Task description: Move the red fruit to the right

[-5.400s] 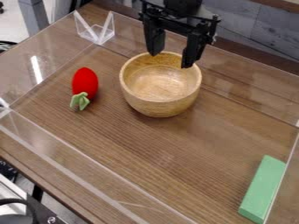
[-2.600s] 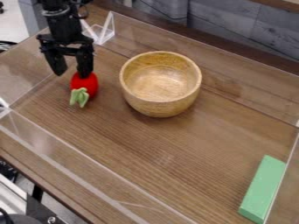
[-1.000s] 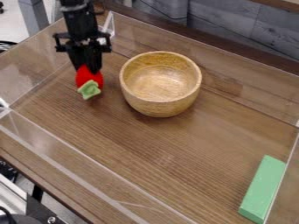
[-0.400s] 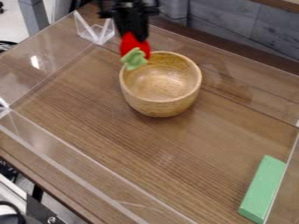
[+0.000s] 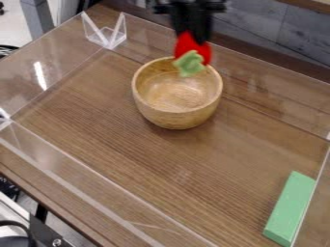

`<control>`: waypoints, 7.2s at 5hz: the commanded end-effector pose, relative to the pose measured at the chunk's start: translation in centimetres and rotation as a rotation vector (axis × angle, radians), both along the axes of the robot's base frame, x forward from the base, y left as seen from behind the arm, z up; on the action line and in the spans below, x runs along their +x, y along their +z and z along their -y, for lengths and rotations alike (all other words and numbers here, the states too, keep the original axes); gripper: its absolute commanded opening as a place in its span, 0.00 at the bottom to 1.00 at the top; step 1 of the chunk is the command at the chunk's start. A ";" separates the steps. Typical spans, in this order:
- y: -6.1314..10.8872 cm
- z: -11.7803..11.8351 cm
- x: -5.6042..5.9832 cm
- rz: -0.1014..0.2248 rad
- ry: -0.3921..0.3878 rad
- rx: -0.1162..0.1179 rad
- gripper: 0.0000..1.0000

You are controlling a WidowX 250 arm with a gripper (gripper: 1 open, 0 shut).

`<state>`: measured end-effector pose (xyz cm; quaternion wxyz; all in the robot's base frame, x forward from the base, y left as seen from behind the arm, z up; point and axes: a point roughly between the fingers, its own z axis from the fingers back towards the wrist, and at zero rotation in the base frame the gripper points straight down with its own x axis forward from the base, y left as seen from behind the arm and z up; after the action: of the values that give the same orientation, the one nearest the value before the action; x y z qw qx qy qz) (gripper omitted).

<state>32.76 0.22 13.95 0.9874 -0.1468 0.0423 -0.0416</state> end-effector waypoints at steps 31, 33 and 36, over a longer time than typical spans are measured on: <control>-4.7 7.4 -7.5 0.273 0.197 -0.033 1.00; -4.2 8.8 -8.7 0.269 0.208 -0.019 1.00; -6.3 10.2 -9.1 0.225 0.107 0.002 0.00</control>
<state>22.69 -9.69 6.61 0.9890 -0.1367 -0.0563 0.0026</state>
